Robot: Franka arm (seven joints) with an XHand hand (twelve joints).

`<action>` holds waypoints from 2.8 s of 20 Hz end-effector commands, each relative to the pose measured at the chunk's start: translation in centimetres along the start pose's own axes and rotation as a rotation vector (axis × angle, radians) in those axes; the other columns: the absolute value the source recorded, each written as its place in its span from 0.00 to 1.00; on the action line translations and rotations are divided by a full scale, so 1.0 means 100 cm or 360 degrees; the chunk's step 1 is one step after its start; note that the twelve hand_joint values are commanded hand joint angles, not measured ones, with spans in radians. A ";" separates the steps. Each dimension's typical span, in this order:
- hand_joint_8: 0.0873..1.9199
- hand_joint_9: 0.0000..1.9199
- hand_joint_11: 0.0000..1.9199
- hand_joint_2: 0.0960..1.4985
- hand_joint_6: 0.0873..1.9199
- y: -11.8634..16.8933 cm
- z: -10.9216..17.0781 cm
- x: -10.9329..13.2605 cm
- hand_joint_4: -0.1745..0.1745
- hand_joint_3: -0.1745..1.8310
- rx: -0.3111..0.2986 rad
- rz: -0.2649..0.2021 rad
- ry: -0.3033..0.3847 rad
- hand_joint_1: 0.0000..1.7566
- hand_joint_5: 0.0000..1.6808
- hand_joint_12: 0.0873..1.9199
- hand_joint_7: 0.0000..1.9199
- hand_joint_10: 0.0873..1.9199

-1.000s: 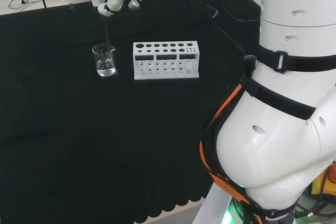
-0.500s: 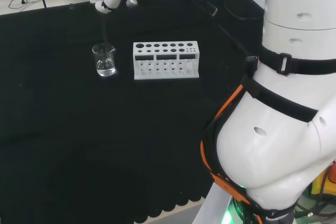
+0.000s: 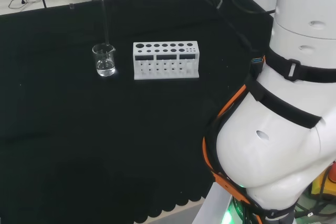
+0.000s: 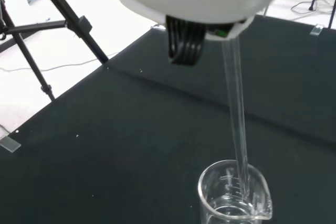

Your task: Put the glass rod back on the white test tube rack.

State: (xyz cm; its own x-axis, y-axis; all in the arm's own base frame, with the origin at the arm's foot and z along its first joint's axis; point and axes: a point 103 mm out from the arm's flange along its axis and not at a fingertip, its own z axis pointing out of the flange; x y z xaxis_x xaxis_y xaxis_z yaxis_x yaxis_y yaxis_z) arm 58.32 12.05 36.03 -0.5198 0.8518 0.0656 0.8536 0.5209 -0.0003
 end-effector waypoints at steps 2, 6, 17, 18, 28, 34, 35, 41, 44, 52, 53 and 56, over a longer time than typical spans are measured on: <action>0.52 0.92 0.78 0.29 0.23 -0.029 -0.023 -0.025 0.00 0.57 -0.0035 0.0103 0.0001 0.76 0.78 0.49 0.68 0.31; 0.52 0.92 0.78 0.29 0.23 -0.038 -0.027 -0.041 0.00 0.57 -0.0053 0.0152 0.0007 0.76 0.78 0.49 0.68 0.31; 0.52 0.92 0.78 0.28 0.23 -0.063 -0.029 -0.092 0.00 0.57 -0.0050 0.0300 -0.0001 0.76 0.78 0.49 0.68 0.31; 0.52 0.92 0.78 0.28 0.23 -0.065 -0.029 -0.094 0.00 0.57 -0.0048 0.0306 -0.0002 0.76 0.78 0.49 0.68 0.31; 0.52 0.92 0.78 0.28 0.23 -0.068 -0.025 -0.089 0.00 0.57 -0.0042 0.0291 -0.0010 0.76 0.78 0.49 0.68 0.31; 0.52 0.92 0.78 0.28 0.23 -0.067 -0.019 -0.073 0.00 0.57 -0.0026 0.0256 -0.0009 0.76 0.78 0.49 0.68 0.31; 0.52 0.92 0.78 0.28 0.23 -0.067 -0.019 -0.071 0.00 0.57 -0.0025 0.0248 -0.0006 0.76 0.78 0.49 0.68 0.31; 0.52 0.92 0.78 0.28 0.23 -0.067 -0.015 -0.056 0.00 0.57 -0.0019 0.0209 -0.0003 0.76 0.77 0.49 0.68 0.31; 0.52 0.92 0.79 0.28 0.23 -0.069 -0.013 -0.053 0.00 0.57 -0.0014 0.0200 -0.0005 0.76 0.77 0.49 0.68 0.31; 0.52 0.92 0.79 0.28 0.23 -0.069 -0.014 -0.051 0.00 0.57 -0.0048 0.0168 0.0026 0.76 0.77 0.49 0.68 0.31; 0.52 0.92 0.79 0.28 0.23 -0.068 -0.012 -0.052 0.00 0.57 -0.0044 0.0164 0.0033 0.76 0.77 0.49 0.68 0.31; 0.52 0.92 0.79 0.28 0.23 -0.061 -0.004 -0.053 0.00 0.57 -0.0030 0.0149 0.0049 0.76 0.77 0.49 0.68 0.31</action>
State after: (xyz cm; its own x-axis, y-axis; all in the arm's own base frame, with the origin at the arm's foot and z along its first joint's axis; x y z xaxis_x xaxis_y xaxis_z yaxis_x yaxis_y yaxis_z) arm 55.45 0.26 36.95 -0.3509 0.9340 0.0680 0.9362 0.3516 0.0015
